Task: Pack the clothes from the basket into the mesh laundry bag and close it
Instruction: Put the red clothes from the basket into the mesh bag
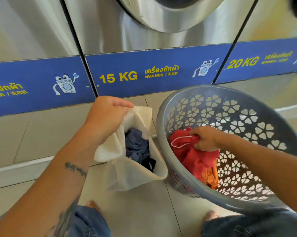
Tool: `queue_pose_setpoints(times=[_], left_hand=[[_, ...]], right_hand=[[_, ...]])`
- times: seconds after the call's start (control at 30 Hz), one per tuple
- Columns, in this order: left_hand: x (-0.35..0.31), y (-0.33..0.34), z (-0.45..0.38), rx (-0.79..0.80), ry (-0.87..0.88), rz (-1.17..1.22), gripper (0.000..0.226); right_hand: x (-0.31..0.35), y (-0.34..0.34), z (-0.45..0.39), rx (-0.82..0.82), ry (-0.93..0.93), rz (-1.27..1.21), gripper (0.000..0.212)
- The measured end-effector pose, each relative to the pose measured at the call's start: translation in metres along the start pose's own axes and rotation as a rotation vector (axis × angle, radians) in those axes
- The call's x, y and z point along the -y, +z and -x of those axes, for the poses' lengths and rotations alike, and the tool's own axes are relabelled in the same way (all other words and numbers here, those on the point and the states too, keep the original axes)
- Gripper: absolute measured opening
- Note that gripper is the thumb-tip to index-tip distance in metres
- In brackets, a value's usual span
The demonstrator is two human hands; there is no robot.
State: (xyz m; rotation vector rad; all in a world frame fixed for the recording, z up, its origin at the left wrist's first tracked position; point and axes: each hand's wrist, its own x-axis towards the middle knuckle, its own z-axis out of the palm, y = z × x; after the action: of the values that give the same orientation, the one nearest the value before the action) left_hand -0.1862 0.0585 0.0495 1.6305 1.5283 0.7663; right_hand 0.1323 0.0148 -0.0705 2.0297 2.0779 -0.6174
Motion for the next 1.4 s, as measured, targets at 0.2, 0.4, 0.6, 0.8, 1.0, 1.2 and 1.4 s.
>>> queue_pose_setpoints(times=[0.2, 0.4, 0.6, 0.8, 1.0, 1.2, 1.4], left_hand=[[-0.026, -0.028, 0.024, -0.212, 0.116, 0.284, 0.032], [-0.035, -0.030, 0.052, -0.172, 0.224, 0.389, 0.029], [-0.041, -0.024, 0.056, -0.139, 0.307, 0.486, 0.026], [-0.036, -0.014, 0.057, -0.078, 0.295, 0.542, 0.029], [-0.026, -0.016, 0.042, -0.138, 0.227, 0.470, 0.030], [-0.024, -0.014, 0.039, -0.178, 0.201, 0.451, 0.031], [-0.026, -0.010, 0.043, -0.170, 0.213, 0.413, 0.030]], right_hand=[[0.034, -0.051, 0.064, -0.405, -0.052, -0.185, 0.012], [0.098, -0.096, 0.120, -0.906, -0.105, -0.602, 0.012], [0.194, -0.060, 0.110, -0.937, -0.289, -0.850, 0.016], [0.206, -0.012, 0.062, -0.486, -0.493, -0.356, 0.025], [0.201, -0.025, 0.059, -0.189, -0.415, -0.227, 0.030], [0.166, -0.051, 0.088, -0.653, -0.293, -0.368, 0.045], [0.135, -0.040, 0.078, -0.365, -0.020, -0.390, 0.123]])
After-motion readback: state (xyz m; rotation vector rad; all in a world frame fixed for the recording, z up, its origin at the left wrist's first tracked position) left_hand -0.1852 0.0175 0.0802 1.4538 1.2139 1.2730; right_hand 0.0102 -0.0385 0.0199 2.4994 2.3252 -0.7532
